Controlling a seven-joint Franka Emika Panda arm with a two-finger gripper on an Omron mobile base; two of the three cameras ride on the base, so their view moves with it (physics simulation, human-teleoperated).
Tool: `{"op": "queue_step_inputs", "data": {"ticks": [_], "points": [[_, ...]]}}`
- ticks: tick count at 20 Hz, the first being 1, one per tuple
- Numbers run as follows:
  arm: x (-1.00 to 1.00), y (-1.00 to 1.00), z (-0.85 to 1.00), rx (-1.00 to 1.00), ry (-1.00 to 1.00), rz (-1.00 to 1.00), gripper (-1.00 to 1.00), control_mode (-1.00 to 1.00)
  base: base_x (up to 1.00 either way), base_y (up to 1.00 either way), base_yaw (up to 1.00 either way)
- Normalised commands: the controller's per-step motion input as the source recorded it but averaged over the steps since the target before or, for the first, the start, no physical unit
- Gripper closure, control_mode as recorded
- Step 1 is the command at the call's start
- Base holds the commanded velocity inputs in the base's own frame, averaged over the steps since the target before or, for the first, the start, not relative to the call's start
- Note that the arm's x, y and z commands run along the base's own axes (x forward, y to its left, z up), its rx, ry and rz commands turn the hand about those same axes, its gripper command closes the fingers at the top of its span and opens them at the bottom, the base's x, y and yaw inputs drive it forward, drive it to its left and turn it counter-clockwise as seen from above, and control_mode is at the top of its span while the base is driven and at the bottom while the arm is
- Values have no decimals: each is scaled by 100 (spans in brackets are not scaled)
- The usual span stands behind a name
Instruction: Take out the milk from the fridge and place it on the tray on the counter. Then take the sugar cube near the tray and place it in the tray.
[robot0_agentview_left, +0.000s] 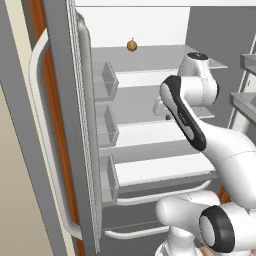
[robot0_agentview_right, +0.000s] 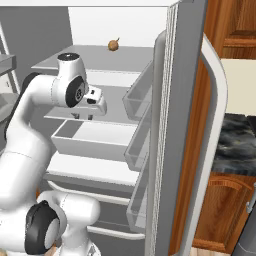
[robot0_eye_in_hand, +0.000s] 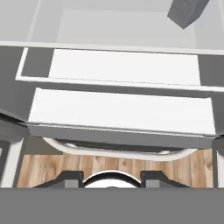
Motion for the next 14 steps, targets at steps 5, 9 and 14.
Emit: {"op": "queue_step_inputs", "data": {"ticks": [5, 9, 14], "points": [[-48, -1, 0, 0, -12, 0, -100, -100, 0, 0, 0], [-52, 0, 0, 0, -26, -11, -100, -100, 0, 0, 0], [-38, 0, 2, -1, -18, -20, -100, -100, 0, 0, 0]]}}
